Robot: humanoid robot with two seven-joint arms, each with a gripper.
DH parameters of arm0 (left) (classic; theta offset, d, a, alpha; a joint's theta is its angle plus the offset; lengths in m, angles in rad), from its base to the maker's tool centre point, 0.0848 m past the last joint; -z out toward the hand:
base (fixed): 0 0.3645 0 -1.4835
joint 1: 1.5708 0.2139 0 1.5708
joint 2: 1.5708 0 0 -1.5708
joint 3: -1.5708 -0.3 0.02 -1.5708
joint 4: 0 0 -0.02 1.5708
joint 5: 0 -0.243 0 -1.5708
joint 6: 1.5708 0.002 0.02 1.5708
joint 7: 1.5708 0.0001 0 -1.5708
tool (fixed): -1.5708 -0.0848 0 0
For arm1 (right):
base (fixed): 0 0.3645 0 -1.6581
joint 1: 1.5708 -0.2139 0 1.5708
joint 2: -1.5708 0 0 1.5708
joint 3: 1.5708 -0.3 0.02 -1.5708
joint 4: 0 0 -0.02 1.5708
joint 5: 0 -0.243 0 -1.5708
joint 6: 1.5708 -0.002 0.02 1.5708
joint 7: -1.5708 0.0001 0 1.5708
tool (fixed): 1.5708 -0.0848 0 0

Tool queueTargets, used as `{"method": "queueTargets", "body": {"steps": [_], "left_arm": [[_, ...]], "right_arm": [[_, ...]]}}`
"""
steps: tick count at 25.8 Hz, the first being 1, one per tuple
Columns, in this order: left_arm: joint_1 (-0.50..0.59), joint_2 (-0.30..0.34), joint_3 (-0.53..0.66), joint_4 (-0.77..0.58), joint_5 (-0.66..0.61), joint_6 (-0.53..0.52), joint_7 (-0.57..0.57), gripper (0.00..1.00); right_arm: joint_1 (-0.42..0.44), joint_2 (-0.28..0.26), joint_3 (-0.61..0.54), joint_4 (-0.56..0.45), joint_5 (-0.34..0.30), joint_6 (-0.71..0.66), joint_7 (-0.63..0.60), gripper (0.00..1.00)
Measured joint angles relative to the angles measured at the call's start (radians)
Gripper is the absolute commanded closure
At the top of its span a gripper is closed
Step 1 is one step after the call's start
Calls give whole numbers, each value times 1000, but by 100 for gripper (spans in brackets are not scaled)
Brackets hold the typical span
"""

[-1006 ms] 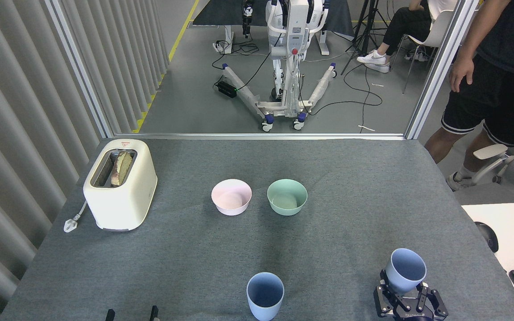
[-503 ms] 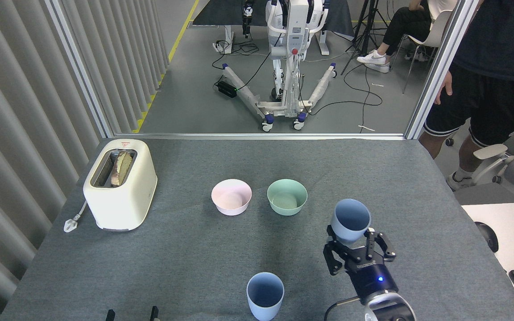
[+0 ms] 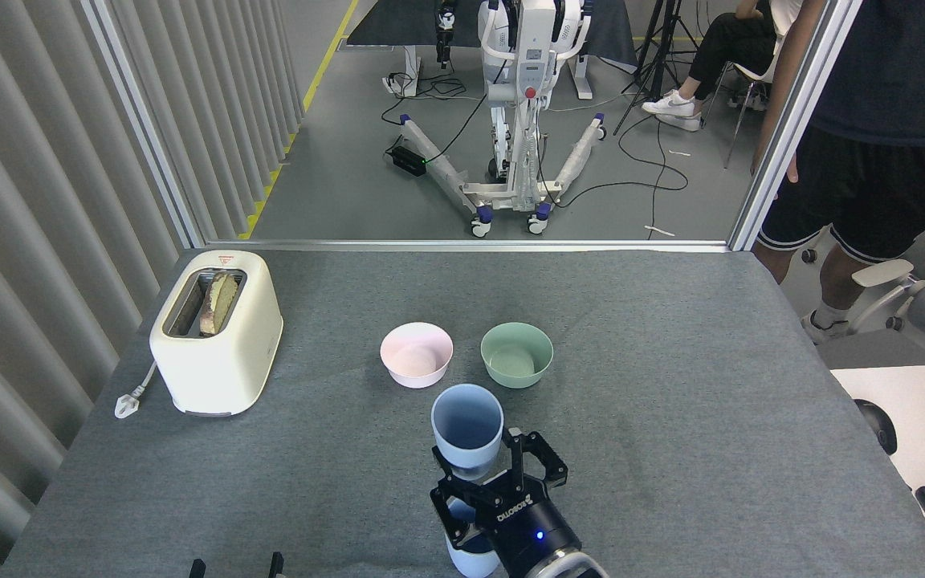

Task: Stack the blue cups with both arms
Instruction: 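Lift the blue cup and carry it over the first cup with the right gripper, then lower the held cup into the first blue cup with the right gripper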

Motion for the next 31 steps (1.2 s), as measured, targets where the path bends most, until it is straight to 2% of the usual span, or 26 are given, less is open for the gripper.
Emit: {"method": "queueTargets", "body": {"steps": [8, 31], "left_arm": [[0, 1, 0, 4, -1, 0, 0, 0], [2, 2, 4, 5, -1, -2, 2, 0]], "right_arm": [[100, 14, 20, -19, 26, 5, -31, 51], [169, 4, 6, -38, 28, 5, -80, 50]]}}
